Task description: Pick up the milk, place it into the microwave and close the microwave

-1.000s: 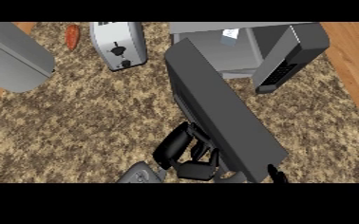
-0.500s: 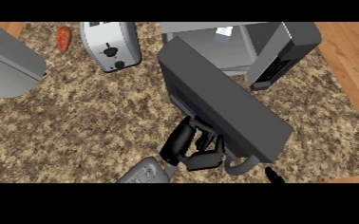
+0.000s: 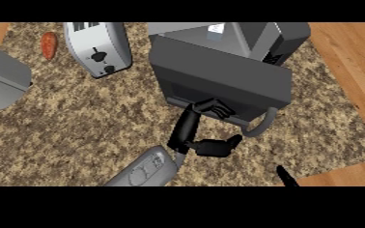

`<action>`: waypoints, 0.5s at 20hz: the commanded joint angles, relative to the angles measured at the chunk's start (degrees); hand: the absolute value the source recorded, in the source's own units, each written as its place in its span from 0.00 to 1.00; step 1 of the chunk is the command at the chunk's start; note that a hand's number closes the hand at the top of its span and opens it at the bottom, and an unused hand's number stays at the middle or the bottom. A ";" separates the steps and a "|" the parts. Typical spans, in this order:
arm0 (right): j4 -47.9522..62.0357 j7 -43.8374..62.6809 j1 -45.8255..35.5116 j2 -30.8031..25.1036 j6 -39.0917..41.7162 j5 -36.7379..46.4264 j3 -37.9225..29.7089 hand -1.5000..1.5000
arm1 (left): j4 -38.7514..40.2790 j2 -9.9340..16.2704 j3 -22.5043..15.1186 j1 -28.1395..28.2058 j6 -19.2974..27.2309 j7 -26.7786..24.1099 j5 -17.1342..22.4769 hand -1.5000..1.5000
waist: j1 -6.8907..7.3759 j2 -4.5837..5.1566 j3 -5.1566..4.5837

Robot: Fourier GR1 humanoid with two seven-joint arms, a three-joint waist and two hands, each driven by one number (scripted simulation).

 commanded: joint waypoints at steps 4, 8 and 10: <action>5.93 -0.95 -2.94 -9.88 2.47 0.78 -3.24 1.00 | 2.15 0.00 3.58 -5.40 7.07 0.32 7.46 0.00 | -2.38 0.41 -0.49; 6.14 -1.30 -3.79 -11.75 3.11 0.20 -4.19 1.00 | 3.75 0.00 4.96 -8.46 9.84 -0.20 10.71 0.00 | -3.30 0.86 -0.34; 6.31 -1.28 -4.29 -12.51 4.00 -0.16 -4.55 1.00 | 5.06 0.00 5.32 -9.69 10.60 -0.71 11.92 0.00 | -3.98 1.39 -0.41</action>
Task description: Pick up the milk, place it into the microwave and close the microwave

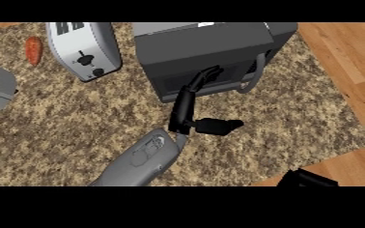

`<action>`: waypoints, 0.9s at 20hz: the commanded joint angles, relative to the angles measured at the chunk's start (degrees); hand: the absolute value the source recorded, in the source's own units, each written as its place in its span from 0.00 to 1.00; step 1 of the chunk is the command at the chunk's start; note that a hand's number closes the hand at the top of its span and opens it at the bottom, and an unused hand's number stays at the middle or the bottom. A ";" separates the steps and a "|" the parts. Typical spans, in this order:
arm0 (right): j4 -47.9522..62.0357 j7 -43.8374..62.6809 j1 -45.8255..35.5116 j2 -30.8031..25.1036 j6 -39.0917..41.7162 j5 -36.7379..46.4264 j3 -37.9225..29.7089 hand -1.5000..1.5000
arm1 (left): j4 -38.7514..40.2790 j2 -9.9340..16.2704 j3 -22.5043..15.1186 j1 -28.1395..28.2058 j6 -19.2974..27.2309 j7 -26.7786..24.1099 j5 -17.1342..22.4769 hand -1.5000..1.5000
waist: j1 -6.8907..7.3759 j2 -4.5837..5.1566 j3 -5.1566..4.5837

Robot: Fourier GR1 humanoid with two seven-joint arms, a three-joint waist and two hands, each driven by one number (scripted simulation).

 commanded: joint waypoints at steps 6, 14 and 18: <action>0.38 -0.67 -2.16 -3.63 1.91 -1.92 -2.37 1.00 | 3.57 0.02 2.93 -5.16 4.43 -2.27 6.26 0.00 | -1.53 1.12 0.13; -0.31 -0.96 -3.86 -4.23 3.71 -4.41 -4.75 1.00 | 4.67 0.02 2.10 -6.12 6.59 -5.24 9.44 0.00 | -1.73 1.42 0.24; -0.75 -1.06 -4.77 -4.43 4.90 -5.80 -5.99 1.00 | 4.98 0.02 1.46 -6.49 7.07 -6.62 11.04 0.00 | -1.69 1.43 0.21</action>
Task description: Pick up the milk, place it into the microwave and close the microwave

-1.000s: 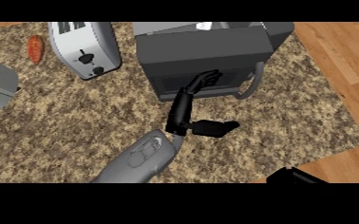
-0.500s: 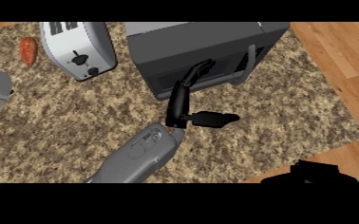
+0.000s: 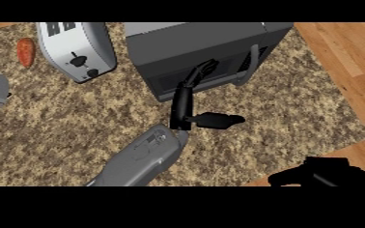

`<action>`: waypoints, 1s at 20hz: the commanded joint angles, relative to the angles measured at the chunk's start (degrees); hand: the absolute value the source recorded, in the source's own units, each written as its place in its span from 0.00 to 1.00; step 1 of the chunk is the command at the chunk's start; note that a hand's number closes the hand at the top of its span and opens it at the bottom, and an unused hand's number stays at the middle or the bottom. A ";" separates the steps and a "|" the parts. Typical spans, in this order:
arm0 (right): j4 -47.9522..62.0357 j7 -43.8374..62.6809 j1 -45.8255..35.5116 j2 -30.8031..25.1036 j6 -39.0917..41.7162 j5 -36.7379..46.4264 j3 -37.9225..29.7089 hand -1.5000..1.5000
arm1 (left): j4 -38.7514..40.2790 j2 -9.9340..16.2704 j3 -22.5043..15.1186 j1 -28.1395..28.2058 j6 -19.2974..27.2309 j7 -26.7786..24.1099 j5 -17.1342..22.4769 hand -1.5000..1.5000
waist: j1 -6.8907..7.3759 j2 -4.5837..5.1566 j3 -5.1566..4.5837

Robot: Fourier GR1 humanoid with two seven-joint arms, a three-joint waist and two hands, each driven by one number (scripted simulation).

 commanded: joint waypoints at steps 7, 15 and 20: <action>-12.71 0.61 0.70 10.42 -1.21 -8.23 -1.99 0.00 | 1.98 0.00 1.03 -4.59 1.06 -1.76 3.47 0.00 | 0.52 1.80 0.77; -15.06 0.27 1.07 12.13 0.50 -11.62 -4.32 0.00 | 2.81 0.01 0.82 -5.01 1.44 -3.95 5.25 0.00 | 0.07 2.51 0.86; -15.62 -0.43 1.37 12.70 1.38 -13.19 -5.84 0.00 | 3.02 0.01 0.93 -4.97 1.89 -5.21 6.30 0.00 | -0.30 2.58 1.02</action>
